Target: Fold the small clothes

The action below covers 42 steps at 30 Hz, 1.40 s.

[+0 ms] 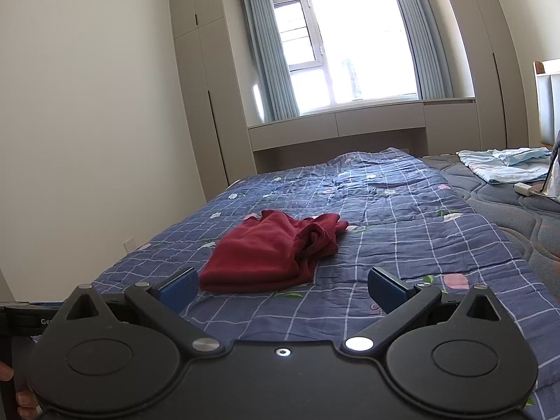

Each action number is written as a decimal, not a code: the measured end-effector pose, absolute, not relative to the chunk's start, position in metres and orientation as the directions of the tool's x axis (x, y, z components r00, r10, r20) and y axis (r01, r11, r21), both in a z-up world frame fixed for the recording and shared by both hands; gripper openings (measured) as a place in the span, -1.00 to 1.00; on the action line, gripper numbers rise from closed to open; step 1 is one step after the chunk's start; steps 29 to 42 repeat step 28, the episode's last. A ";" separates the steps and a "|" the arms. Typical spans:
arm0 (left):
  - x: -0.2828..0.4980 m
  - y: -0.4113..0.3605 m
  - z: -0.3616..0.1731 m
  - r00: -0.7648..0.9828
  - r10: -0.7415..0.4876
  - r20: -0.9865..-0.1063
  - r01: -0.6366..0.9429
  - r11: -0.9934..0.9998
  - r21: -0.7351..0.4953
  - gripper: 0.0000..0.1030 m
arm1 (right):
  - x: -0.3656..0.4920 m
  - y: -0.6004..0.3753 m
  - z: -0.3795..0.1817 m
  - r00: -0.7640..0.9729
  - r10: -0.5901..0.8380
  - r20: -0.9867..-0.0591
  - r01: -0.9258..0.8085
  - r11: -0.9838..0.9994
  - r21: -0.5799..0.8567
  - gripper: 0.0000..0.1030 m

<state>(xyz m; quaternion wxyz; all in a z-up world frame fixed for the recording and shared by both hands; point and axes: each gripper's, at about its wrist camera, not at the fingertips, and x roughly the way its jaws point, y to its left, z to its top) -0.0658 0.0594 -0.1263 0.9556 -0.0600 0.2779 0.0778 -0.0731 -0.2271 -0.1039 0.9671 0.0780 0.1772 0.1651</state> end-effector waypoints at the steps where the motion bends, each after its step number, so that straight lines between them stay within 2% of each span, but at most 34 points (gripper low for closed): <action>1: -0.066 0.060 -0.127 0.833 0.114 -0.541 -0.181 0.981 -0.072 0.99 | -0.073 -0.227 -0.104 0.883 0.346 -0.318 -0.291 0.934 0.209 0.99; 22: -0.061 0.064 -0.132 0.815 0.121 -0.566 -0.184 0.981 -0.056 0.99 | -0.067 -0.220 -0.113 0.877 0.338 -0.341 -0.278 0.937 0.214 0.99; 42: -0.058 0.069 -0.133 0.826 0.128 -0.549 -0.188 0.981 -0.055 0.99 | -0.060 -0.218 -0.119 0.872 0.336 -0.356 -0.274 0.938 0.214 0.99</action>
